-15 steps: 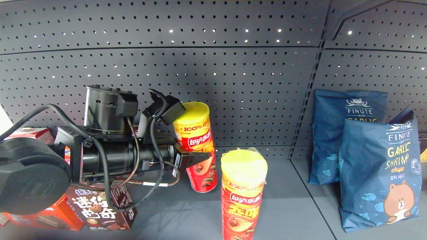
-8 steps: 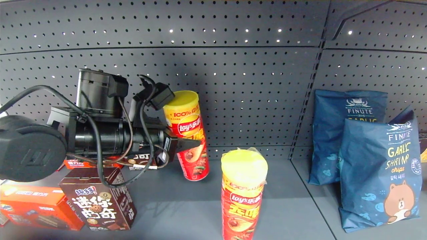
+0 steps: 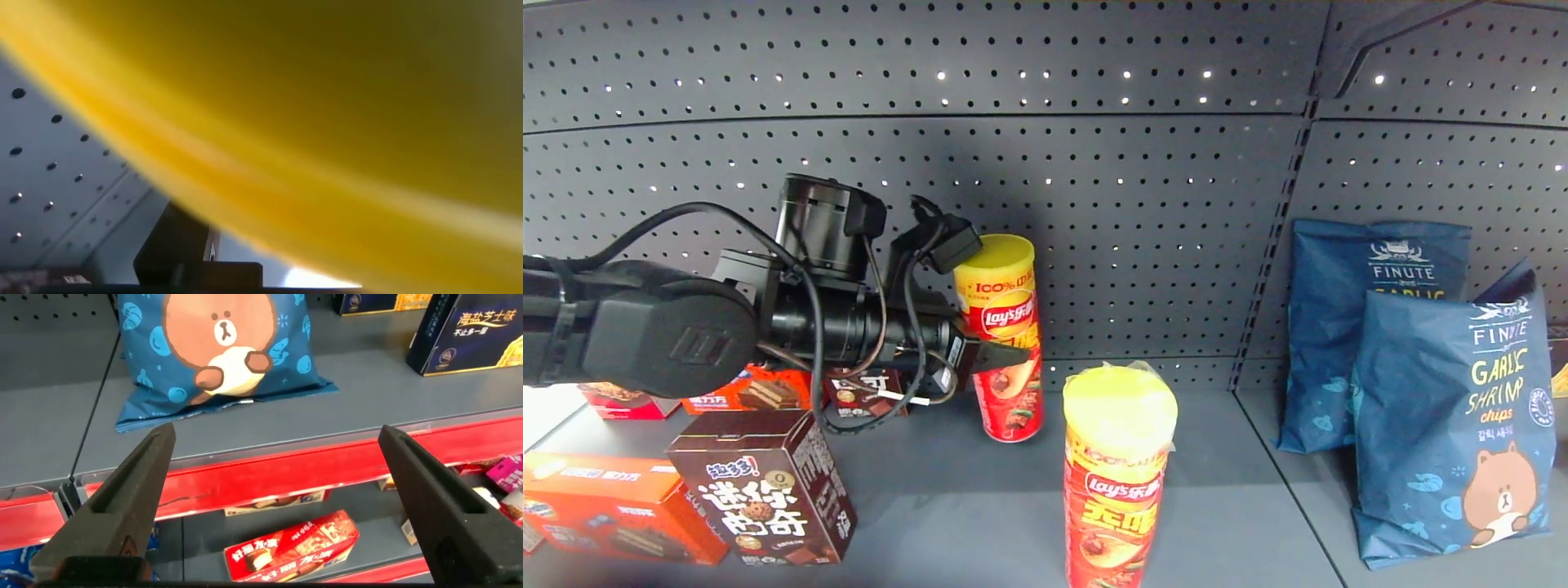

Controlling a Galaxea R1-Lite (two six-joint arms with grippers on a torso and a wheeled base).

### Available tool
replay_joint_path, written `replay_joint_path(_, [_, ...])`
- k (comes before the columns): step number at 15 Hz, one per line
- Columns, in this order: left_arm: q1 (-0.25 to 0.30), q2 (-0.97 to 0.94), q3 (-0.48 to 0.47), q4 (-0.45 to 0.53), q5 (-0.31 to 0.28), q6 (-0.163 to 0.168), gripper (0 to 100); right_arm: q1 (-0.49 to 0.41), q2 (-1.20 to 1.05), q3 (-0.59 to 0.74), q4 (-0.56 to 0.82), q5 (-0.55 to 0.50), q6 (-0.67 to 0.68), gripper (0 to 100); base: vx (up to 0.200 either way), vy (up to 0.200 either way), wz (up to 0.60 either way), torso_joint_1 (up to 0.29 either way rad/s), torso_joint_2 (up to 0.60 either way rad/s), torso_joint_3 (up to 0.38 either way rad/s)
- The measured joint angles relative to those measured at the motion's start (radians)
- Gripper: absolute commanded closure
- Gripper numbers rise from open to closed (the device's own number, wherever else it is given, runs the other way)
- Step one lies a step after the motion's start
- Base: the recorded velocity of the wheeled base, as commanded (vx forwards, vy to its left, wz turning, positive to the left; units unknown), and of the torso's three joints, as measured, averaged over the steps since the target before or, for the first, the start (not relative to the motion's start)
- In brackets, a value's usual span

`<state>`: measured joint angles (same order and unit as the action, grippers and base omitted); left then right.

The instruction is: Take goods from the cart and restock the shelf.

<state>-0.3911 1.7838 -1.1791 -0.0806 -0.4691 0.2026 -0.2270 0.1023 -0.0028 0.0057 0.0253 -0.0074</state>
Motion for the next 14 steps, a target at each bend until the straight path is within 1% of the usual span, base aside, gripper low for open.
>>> replay_joint_path(3, [-0.013, 0.057, -0.054, 0.002, 0.0, 0.002, 100, 0.0, 0.0, 0.0, 0.0, 0.0, 0.0, 0, 0.0, 0.0, 0.0, 0.0, 0.0, 0.0])
replay_joint_path(5, [-0.034, 0.091, -0.082, 0.003, -0.001, 0.002, 100, 0.0, 0.0, 0.0, 0.0, 0.0, 0.0, 0, 0.0, 0.0, 0.0, 0.0, 0.0, 0.0])
replay_joint_path(9, [-0.076, 0.14, -0.104, -0.002, -0.002, 0.004, 100, 0.0, 0.0, 0.0, 0.0, 0.0, 0.0, 0, 0.0, 0.0, 0.0, 0.0, 0.0, 0.0])
replay_joint_path(14, [-0.084, 0.203, -0.15, -0.01, -0.006, 0.006, 100, 0.0, 0.0, 0.0, 0.0, 0.0, 0.0, 0, 0.0, 0.0, 0.0, 0.0, 0.0, 0.0])
